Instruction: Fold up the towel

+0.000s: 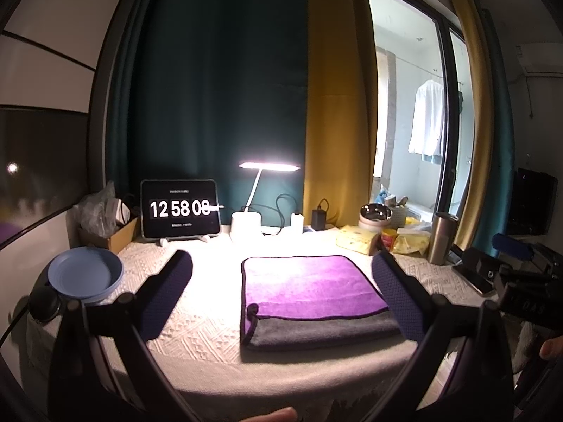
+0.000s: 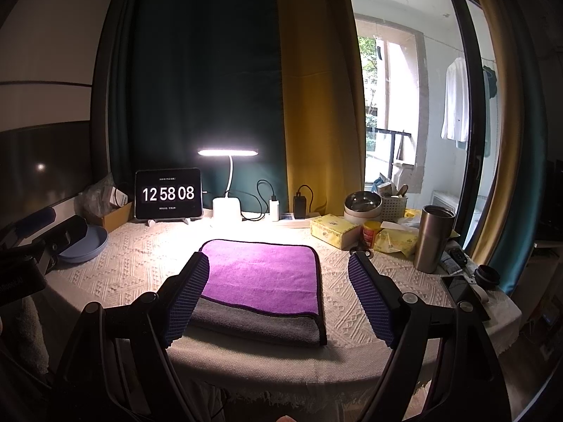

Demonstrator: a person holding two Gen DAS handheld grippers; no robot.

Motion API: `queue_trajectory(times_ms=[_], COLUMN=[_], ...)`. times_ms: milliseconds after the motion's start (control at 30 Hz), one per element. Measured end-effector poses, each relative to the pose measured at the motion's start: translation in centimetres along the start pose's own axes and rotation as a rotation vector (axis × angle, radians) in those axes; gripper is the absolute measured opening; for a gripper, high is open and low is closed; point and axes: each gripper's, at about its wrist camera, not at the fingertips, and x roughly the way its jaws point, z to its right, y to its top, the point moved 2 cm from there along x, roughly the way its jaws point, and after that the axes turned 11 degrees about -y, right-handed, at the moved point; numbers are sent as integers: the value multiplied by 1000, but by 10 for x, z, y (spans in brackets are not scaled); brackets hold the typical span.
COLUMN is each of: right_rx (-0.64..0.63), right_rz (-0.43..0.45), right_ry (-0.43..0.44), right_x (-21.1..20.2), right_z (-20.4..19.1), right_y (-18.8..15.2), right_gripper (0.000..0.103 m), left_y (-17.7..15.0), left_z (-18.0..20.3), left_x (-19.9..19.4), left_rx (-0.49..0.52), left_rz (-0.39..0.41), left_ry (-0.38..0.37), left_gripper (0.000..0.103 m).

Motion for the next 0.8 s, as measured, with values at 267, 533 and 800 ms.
queue_trajectory(times_ms=[267, 533, 800], right_rx=[0, -4, -27], right_rz=[-1, -12, -39], right_ry=[2, 9, 13], right_x=[0, 6, 25], right_z=[0, -3, -3], right_y=[0, -3, -7], right_gripper=[84, 84, 84], left_y=[0, -3, -13], left_z=[1, 3, -1], left_x=[0, 7, 28], left_rx=[0, -1, -6], left_rz=[-1, -19, -74], left_ry=[1, -3, -6], left_gripper=[103, 102, 102])
